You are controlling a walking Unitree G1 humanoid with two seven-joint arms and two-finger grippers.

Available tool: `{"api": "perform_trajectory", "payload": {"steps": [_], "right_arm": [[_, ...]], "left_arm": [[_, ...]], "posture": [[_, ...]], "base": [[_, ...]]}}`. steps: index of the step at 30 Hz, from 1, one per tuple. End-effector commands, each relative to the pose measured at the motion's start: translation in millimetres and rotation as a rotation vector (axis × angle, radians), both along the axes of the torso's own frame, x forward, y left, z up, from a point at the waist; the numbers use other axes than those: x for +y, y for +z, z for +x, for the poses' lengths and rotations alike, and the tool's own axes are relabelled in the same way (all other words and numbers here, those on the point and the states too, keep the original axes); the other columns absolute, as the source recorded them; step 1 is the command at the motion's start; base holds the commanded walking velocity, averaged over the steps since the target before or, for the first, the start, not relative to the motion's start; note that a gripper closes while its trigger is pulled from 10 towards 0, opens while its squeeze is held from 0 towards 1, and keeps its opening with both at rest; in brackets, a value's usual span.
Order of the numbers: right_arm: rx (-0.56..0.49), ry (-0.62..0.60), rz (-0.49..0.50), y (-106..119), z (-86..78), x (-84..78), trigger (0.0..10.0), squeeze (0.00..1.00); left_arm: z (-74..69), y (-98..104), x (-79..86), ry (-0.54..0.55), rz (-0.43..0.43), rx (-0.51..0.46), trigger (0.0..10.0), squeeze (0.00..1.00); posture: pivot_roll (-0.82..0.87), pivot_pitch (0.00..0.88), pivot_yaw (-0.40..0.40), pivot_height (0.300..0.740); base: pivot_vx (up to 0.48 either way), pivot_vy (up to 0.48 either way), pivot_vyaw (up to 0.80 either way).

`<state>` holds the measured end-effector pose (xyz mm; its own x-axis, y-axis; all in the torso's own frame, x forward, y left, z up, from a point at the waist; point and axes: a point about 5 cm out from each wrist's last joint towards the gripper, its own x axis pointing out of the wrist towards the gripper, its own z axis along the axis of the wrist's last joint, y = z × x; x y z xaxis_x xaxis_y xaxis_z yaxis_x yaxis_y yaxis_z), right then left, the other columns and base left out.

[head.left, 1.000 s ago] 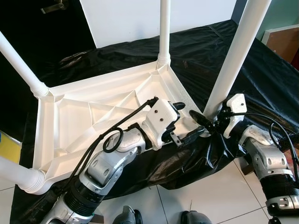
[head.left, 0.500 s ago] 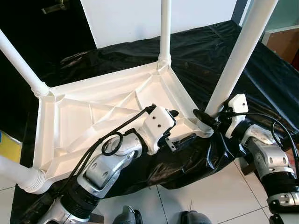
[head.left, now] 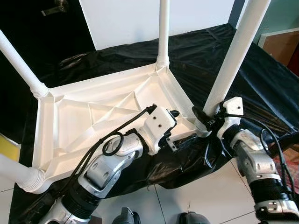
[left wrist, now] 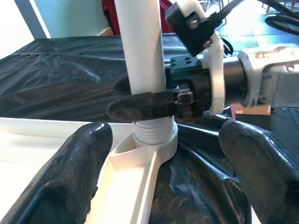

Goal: Building children table

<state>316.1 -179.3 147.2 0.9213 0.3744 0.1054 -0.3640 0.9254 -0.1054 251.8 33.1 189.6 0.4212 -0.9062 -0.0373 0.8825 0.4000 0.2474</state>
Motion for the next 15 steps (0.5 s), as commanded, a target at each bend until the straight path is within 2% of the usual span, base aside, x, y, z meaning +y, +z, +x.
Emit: {"api": "perform_trajectory", "payload": {"steps": [1,3,5,8,10,15], "right_arm": [[0.080,-0.102,0.016,-15.2,-2.7,-1.6,10.0,0.00],[0.090,-0.188,0.044,-16.3,-3.6,-0.7,10.0,0.00],[0.090,-0.188,0.044,-16.3,-3.6,-0.7,10.0,0.00],[0.110,-0.401,0.084,-20.3,-7.7,5.2,10.0,0.00],[0.116,-0.487,0.098,-21.9,-10.8,9.8,10.0,0.00],[0.122,-0.569,0.106,-24.9,-14.9,14.0,10.0,0.00]], "left_arm": [[-5.0,-7.3,-1.5,-0.087,0.034,0.029,10.0,0.00],[-5.0,-7.6,-1.9,-0.088,0.034,0.028,10.0,0.00],[-5.0,-7.6,-1.9,-0.088,0.034,0.028,10.0,0.00],[-4.8,-7.6,-2.8,-0.091,0.031,0.029,10.0,0.00],[-4.7,-7.5,-2.9,-0.092,0.031,0.029,10.0,0.00],[-4.2,-7.4,-2.4,-0.089,0.031,0.029,10.0,0.00]], "posture": [[-0.07,0.080,0.049,0.740],[-0.07,0.077,0.047,0.740],[-0.07,0.077,0.047,0.740],[-0.07,0.081,0.046,0.740],[-0.07,0.081,0.046,0.740],[-0.07,0.081,0.047,0.740]], "base": [[0.000,0.000,0.00],[0.000,0.000,0.00],[0.000,0.000,0.00],[0.000,0.000,0.00],[0.000,0.000,0.00],[0.000,0.000,0.00]]}}
